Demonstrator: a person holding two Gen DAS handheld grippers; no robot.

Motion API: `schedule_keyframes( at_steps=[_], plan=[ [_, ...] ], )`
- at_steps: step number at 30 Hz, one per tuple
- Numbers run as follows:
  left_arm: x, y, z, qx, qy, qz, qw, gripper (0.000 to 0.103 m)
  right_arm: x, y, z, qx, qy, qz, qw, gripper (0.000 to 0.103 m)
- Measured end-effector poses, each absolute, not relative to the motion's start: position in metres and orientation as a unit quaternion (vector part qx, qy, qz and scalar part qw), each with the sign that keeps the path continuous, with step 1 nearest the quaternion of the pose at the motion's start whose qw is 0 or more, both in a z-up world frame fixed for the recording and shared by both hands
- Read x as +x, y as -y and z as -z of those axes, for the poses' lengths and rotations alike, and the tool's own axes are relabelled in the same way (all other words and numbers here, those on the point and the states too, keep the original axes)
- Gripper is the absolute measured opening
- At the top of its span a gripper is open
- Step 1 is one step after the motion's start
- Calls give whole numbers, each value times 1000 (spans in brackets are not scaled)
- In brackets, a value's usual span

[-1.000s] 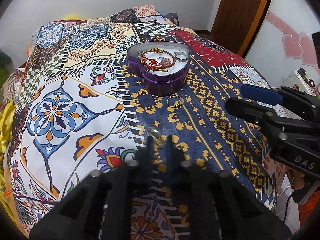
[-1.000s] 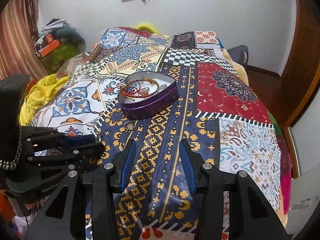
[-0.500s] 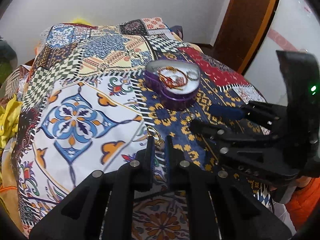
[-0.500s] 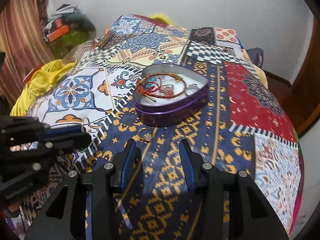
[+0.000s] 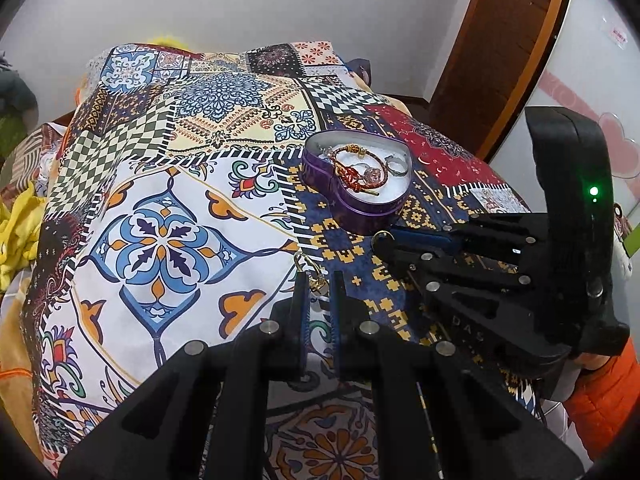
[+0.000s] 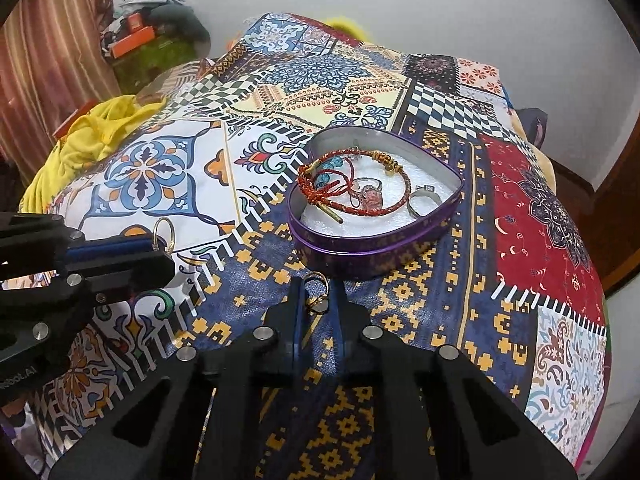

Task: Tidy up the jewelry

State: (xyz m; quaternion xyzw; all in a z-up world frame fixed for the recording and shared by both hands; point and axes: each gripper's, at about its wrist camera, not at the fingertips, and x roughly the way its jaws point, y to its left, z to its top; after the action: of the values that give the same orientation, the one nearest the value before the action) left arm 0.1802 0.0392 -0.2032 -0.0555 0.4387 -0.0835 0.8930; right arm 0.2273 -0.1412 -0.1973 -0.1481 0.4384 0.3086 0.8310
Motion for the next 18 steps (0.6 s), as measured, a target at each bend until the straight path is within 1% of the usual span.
schedule_keyframes(
  at_steps=[10, 18],
  plan=[
    [180, -43, 191, -60, -428, 79, 898, 8, 220, 150, 186, -133, -422, -310, 842, 9],
    [184, -39, 174, -56, -413, 78, 905, 8, 223, 165, 163, -107, -400, -301, 859, 9]
  ],
)
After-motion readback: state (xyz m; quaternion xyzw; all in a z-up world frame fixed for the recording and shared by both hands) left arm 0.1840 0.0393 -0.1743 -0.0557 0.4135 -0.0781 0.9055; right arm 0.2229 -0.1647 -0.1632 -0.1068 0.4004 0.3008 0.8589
